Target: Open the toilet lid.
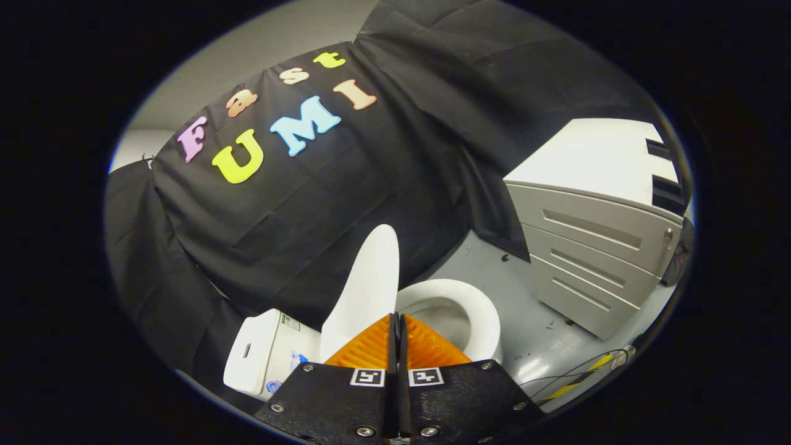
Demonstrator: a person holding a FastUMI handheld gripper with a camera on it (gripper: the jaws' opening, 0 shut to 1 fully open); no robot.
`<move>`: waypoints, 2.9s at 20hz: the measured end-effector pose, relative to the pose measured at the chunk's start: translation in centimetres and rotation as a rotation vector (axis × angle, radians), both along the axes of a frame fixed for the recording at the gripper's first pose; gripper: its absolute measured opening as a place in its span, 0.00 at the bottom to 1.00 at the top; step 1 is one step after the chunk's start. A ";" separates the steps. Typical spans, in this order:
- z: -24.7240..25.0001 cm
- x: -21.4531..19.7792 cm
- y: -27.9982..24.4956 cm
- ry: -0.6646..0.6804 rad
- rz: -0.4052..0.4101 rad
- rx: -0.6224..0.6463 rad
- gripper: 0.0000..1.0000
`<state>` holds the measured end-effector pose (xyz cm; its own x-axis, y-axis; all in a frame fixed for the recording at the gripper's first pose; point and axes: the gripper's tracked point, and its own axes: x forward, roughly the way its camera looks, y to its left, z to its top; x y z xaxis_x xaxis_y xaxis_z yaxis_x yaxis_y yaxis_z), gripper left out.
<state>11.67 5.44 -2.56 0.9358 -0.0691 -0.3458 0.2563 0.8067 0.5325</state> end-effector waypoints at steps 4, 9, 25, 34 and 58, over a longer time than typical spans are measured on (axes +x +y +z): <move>3.1 0.2 2.5 -0.010 0.030 -0.135 0.00; 5.3 0.2 4.6 -0.032 0.043 -0.222 0.00; 11.7 1.0 13.5 -0.107 0.072 -0.446 0.00; 14.8 1.8 20.1 -0.184 0.119 -0.525 0.00; 16.6 1.8 37.9 -0.291 0.379 -0.637 0.00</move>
